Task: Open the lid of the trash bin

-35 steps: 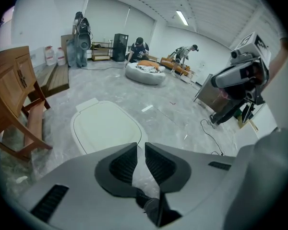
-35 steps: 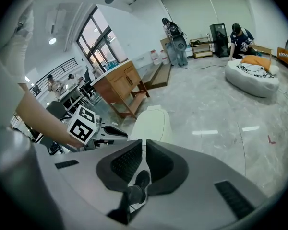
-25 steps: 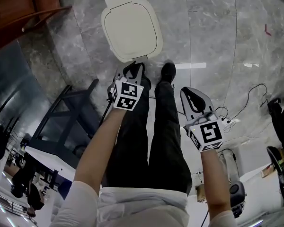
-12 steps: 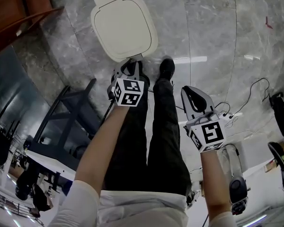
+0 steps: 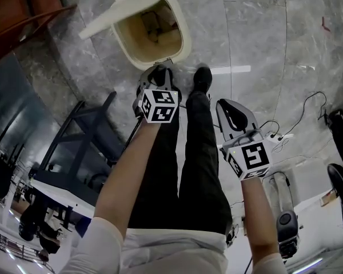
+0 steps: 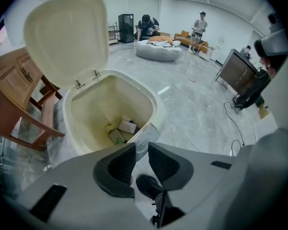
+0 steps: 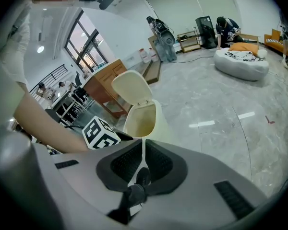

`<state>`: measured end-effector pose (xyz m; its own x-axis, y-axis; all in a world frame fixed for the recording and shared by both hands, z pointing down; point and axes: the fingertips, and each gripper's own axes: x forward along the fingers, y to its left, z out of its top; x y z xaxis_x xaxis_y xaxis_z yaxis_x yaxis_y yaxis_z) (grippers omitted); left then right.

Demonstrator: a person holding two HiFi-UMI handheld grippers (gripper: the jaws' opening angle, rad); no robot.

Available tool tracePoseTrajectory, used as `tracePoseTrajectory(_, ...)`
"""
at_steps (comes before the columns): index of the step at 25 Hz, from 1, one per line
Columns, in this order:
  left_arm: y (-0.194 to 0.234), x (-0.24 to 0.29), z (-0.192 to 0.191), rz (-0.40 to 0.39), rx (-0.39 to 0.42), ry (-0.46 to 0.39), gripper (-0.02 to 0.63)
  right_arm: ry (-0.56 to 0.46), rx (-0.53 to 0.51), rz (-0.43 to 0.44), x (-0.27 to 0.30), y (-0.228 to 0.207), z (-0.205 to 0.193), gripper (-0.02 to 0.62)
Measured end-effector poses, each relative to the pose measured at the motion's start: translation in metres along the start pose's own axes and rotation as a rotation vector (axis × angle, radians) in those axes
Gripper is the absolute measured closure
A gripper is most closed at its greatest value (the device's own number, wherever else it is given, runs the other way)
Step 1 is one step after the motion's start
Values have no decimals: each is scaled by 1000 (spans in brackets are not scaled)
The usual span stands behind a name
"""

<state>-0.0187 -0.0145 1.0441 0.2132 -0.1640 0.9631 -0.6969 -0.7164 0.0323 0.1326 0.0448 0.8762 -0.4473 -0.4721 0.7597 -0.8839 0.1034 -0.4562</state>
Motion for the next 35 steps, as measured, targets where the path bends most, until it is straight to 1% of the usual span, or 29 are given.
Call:
tracePoseTrajectory(4,3,-2,2,-67,-23,2,518,2,-27,-3,-3,5,1,560)
tracePoseTrajectory(7,6,-11,7,-75,-16,-9,518,6,-43,-12,-8,8,6,560)
tracePoseTrajectory(13,10,-48,24,-90,-26,-70,520,-5,-83,-30,-21,23,27,560)
tracePoseTrajectory(17,14,-86,37,-105,-39,-119,538,-21,-113,-40,-33,41,48,560)
tracePoseTrajectory(23,29,-156,61,-122,-44,-201,561,-52,-158,-45,-55,74,84,561)
tracePoseTrajectory(32,64,-263,89,-101,-67,-336,580,-84,-178,-91,-98,103,131,561)
tracePoseTrajectory(35,70,-293,91,-117,-76,-373,583,-94,-192,-91,-113,115,143,561)
